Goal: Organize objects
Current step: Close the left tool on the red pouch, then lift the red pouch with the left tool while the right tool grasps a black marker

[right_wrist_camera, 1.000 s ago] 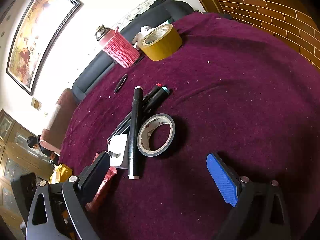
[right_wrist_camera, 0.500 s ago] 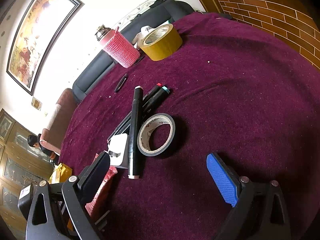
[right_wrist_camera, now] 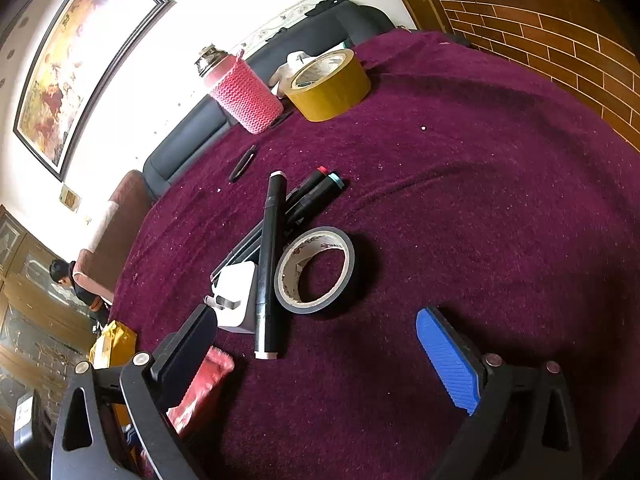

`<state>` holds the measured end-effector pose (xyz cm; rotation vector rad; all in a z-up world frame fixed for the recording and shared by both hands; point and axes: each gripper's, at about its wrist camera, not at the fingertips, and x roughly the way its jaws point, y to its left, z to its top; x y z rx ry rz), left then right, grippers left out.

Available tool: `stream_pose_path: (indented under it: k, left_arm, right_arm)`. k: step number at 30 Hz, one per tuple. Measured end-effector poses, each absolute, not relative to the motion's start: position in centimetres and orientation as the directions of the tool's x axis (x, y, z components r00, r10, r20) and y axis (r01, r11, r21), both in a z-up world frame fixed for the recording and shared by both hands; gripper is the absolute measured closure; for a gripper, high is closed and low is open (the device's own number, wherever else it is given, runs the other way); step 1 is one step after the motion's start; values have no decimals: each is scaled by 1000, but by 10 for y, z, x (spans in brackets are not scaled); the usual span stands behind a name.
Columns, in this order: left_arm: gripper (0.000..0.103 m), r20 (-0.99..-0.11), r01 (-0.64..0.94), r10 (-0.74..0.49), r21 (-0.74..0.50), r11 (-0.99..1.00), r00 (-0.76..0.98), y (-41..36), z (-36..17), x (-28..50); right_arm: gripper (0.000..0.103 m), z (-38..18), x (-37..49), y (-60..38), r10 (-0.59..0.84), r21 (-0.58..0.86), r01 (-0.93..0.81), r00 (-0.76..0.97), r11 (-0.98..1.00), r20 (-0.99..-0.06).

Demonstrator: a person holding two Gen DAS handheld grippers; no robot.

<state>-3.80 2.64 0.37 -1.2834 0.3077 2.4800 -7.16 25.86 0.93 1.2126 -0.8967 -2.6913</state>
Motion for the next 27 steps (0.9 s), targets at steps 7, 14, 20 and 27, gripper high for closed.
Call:
stream_pose_path:
  k: [7,14,20,27]
  left_arm:
    - [52,-795,-346,268,-78,-935,-544,-8,22,-3]
    - [51,-737,-341,349,-170,-925,-579,-46,49,29]
    - [51,-693,-381,371,-148,-913,-619,-63,60,51]
    - [51,-691,-367,406,-213,-905,-598,-80,54,54]
  right_arm:
    - [1,7,-69,264,-290,566,-184,-710,-803,-642]
    - [1,10,-65,270,-245,561,-235,-720,-794,-649]
    - [1,34,-83,253,-242,496,-194,-689,-846,-683]
    - [11,50,-127,224,-176,345,-155,-631,-925,-756]
